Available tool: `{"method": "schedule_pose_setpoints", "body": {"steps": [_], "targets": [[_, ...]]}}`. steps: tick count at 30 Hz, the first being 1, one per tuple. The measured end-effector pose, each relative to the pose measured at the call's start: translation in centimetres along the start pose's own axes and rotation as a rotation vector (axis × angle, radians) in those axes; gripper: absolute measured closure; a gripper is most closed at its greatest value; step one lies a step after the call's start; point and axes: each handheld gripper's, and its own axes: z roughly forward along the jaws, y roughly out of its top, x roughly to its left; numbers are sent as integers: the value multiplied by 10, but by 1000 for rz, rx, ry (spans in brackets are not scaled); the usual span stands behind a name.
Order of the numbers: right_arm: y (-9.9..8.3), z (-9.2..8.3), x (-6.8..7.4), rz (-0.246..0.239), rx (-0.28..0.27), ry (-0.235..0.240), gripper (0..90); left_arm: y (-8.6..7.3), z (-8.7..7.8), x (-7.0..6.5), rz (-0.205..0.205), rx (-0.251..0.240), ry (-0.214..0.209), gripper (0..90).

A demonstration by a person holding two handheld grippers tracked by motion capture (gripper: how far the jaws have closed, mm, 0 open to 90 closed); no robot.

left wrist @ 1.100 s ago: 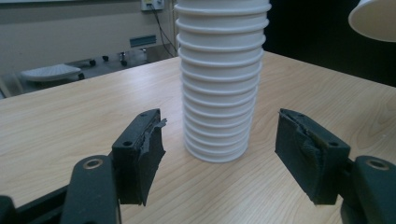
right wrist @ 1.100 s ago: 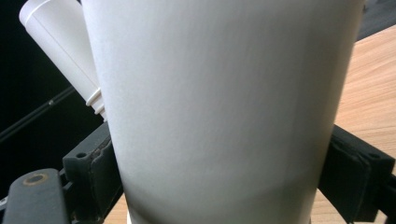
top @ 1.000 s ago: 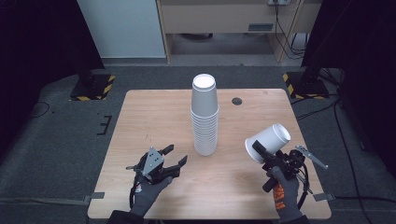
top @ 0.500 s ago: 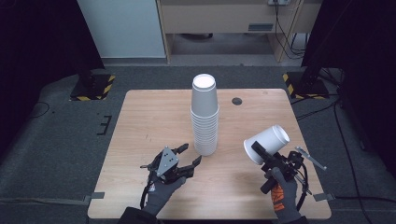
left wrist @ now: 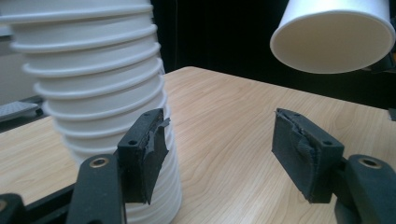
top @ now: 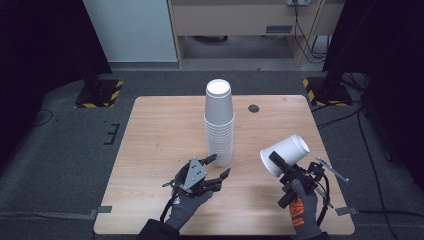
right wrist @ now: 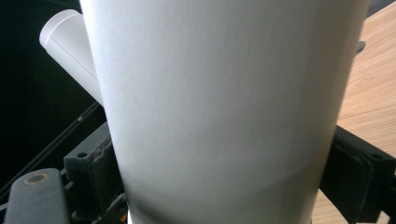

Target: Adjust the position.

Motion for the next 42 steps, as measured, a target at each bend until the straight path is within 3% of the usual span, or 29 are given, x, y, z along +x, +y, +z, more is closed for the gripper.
{"method": "schedule_pose_setpoints", "body": {"steps": [7,20,42], "targets": [[-2,1,1,7,6,4,126,5,17,-10,14,-20,-19,350],[-6,3,0,36,17,11,126,10,36,-13,6,-60,-47,354],[-8,6,-3,53,42,19,126,13,66,-19,7,-58,-82,386]]}}
